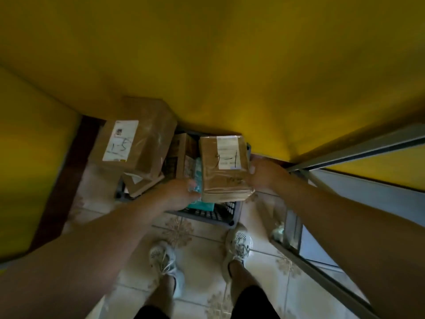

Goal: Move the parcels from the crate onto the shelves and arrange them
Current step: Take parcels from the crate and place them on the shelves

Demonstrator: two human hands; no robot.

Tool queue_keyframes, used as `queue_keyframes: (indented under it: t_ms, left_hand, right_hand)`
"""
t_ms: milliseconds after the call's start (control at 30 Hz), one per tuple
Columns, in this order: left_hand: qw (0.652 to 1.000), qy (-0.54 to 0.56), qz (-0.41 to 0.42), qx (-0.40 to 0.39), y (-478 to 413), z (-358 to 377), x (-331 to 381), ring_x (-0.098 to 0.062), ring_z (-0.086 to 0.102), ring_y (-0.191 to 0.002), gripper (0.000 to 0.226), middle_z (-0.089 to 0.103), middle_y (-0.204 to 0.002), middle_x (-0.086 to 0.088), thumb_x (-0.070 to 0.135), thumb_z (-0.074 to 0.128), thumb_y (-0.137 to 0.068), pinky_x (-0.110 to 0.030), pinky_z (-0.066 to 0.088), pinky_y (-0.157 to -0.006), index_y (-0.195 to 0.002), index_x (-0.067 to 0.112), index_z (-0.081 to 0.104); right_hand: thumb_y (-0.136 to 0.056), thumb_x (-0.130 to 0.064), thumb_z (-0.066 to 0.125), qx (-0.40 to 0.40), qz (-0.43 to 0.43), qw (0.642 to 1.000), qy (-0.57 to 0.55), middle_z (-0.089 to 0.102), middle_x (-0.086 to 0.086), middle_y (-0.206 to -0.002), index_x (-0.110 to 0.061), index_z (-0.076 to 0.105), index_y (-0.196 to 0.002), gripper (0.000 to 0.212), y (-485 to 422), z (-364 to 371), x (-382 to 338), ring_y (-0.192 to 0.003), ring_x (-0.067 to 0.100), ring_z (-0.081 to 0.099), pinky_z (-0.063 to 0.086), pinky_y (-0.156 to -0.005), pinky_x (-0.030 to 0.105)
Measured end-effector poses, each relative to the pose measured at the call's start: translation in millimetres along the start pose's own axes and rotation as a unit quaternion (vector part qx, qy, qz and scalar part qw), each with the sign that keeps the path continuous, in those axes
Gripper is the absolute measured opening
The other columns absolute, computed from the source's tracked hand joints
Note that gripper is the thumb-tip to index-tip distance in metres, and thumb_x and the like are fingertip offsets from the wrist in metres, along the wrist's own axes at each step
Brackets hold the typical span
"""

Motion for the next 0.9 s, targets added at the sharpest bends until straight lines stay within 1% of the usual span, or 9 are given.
queue_keyframes:
  t_ms: [67,133,233,400,467,567,667,800,900]
  left_hand:
    - [0.999,0.048,-0.011,-0.003,-33.3,15.5,-6.5,-0.017,0.055,-0.118,0.054,0.055,-0.137,-0.002,0.053,0.051,-0.091,-0.033,0.046,-0.097,-0.136,0.023,0.050]
    - [0.993,0.112,-0.029,0.012,-67.5,28.0,-16.4,-0.014,0.063,-0.105,0.071,0.060,-0.129,0.002,0.066,0.055,-0.075,-0.037,0.053,-0.089,-0.135,0.028,0.048]
    - [0.974,0.212,-0.052,0.059,-102.9,38.8,-24.5,-0.012,0.066,-0.091,0.051,0.065,-0.111,0.004,0.048,0.060,-0.087,-0.033,0.055,-0.073,-0.132,0.032,0.044]
    - [0.921,0.377,-0.081,0.050,-125.9,58.5,-15.8,-0.020,0.055,-0.110,0.041,0.058,-0.116,0.006,0.037,0.060,-0.092,-0.043,0.043,-0.098,-0.130,0.035,0.045]
    - [0.908,0.407,-0.083,0.055,-122.6,62.8,-14.0,-0.022,0.054,-0.113,0.036,0.058,-0.112,0.007,0.031,0.061,-0.092,-0.046,0.042,-0.101,-0.125,0.035,0.048]
    - [0.900,0.421,-0.091,0.063,-96.5,66.5,-14.0,-0.024,0.054,-0.113,0.045,0.055,-0.109,0.006,0.028,0.062,-0.093,-0.047,0.043,-0.103,-0.134,0.028,0.045]
    - [0.894,0.432,-0.096,0.069,-63.0,71.4,-17.8,-0.020,0.055,-0.100,0.046,0.054,-0.098,0.008,0.027,0.063,-0.093,-0.040,0.048,-0.096,-0.136,0.027,0.046]
    - [0.879,0.466,-0.035,0.098,-12.0,49.1,-15.1,-0.013,0.058,-0.100,0.045,0.062,-0.118,0.004,0.021,0.064,-0.092,-0.027,0.047,-0.087,-0.135,0.027,0.049]
    - [0.882,0.455,0.028,0.119,26.0,19.1,-16.0,-0.017,0.059,-0.113,0.059,0.059,-0.128,0.000,0.035,0.073,-0.079,-0.037,0.049,-0.097,-0.134,0.038,0.051]
  right_hand:
    - [-0.092,-0.046,0.061,-0.014,0.020,1.000,0.011,0.054,0.014,-0.137,-0.011,0.045,-0.142,0.064,-31.3,12.0,9.1,-0.123,0.035,0.053,0.046,-0.103,0.042]
    - [-0.096,-0.038,0.060,0.008,0.023,1.000,-0.009,0.052,0.020,-0.138,-0.008,0.034,-0.148,0.065,-64.1,14.7,11.6,-0.122,0.038,0.054,0.047,-0.100,0.044]
    - [-0.098,-0.032,0.059,0.058,0.052,0.990,-0.120,0.053,0.019,-0.140,-0.007,0.024,-0.152,0.069,-109.0,18.9,19.9,-0.118,0.037,0.058,0.051,-0.091,0.042]
    - [-0.100,-0.031,0.057,0.057,0.114,0.916,-0.381,0.051,0.010,-0.146,-0.011,0.032,-0.150,0.059,-133.7,50.3,32.9,-0.126,0.032,0.054,0.048,-0.091,0.036]
    - [-0.101,-0.030,0.056,0.060,0.109,0.908,-0.400,0.052,0.007,-0.145,-0.013,0.037,-0.148,0.054,-124.0,52.9,30.7,-0.126,0.029,0.054,0.047,-0.095,0.034]
    - [-0.102,-0.020,0.054,0.061,0.081,0.908,-0.406,0.055,0.008,-0.142,-0.012,0.047,-0.142,0.042,-93.9,54.0,20.5,-0.127,0.027,0.055,0.043,-0.092,0.027]
    - [-0.098,-0.012,0.059,0.081,0.083,0.890,-0.442,0.060,0.010,-0.135,-0.012,0.046,-0.137,0.041,-56.0,56.1,10.9,-0.122,0.028,0.059,0.048,-0.091,0.030]
    - [-0.094,-0.019,0.065,0.132,0.078,0.872,-0.466,0.064,0.002,-0.127,-0.015,0.050,-0.132,0.041,-1.8,36.9,-7.5,-0.115,0.020,0.061,0.049,-0.101,0.039]
    - [-0.094,-0.020,0.067,0.191,0.065,0.849,-0.489,0.058,-0.008,-0.111,-0.019,0.045,-0.134,0.045,53.5,6.5,-25.8,-0.100,0.011,0.056,0.046,-0.085,0.027]
Point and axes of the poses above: each hand's wrist, its own y-axis away from the middle knuckle, its own z-axis out of the palm, x = y × z, the point moved 10 cm from there along -y, towards the middle knuckle
